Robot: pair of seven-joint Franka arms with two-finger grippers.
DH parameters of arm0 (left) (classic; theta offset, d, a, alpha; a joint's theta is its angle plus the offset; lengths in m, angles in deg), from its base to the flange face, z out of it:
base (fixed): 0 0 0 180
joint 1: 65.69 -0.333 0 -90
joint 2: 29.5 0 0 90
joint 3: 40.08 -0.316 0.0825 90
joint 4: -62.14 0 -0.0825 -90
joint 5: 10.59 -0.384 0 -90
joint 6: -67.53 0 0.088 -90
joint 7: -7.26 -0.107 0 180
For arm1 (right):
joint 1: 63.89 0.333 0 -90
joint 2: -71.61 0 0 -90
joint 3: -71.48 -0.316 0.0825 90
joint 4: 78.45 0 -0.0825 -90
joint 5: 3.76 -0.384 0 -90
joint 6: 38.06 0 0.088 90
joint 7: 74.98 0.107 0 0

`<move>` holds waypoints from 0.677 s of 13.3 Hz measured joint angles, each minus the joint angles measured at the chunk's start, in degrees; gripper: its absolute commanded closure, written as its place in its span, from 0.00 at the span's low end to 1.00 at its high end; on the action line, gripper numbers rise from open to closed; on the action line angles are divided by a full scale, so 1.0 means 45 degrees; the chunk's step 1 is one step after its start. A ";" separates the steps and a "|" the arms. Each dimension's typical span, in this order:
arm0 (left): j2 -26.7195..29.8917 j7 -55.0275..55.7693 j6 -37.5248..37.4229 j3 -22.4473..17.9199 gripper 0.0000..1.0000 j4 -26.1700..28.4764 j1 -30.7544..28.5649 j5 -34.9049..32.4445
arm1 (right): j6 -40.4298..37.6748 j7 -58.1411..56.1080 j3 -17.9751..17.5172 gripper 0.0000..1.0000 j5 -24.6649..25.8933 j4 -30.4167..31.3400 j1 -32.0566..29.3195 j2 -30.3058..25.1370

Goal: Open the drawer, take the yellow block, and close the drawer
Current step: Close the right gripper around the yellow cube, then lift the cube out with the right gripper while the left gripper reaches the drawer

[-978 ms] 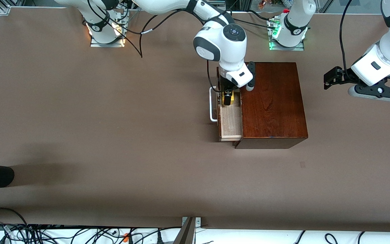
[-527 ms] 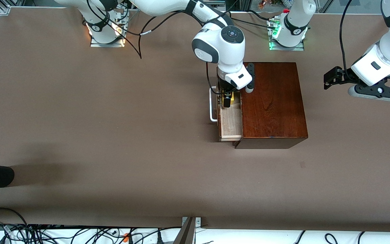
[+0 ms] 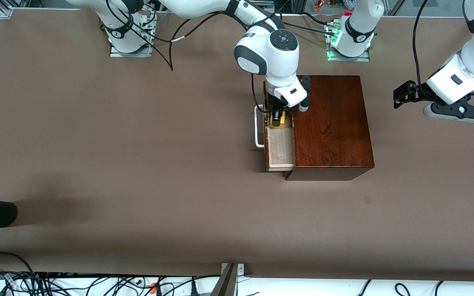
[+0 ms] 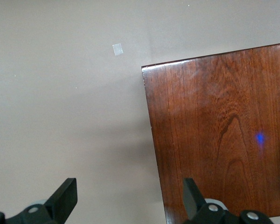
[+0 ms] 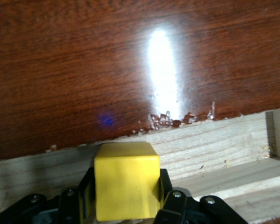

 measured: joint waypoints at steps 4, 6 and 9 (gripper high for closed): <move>0.0000 0.0000 0.0000 0.0000 0.00 0.0000 0.0003 0.0000 | -0.1315 0.0135 0.0031 1.00 -0.0567 -0.0833 -0.0099 -0.0921; 0.0000 0.0000 -0.0001 0.0002 0.00 0.0000 0.0005 0.0001 | -0.2040 0.0494 0.0080 1.00 -0.0960 -0.0955 -0.0314 -0.1800; 0.0000 0.0000 0.0000 0.0008 0.00 -0.0001 0.0009 0.0001 | -0.3454 0.0889 0.0209 1.00 -0.0992 -0.0965 -0.1019 -0.2975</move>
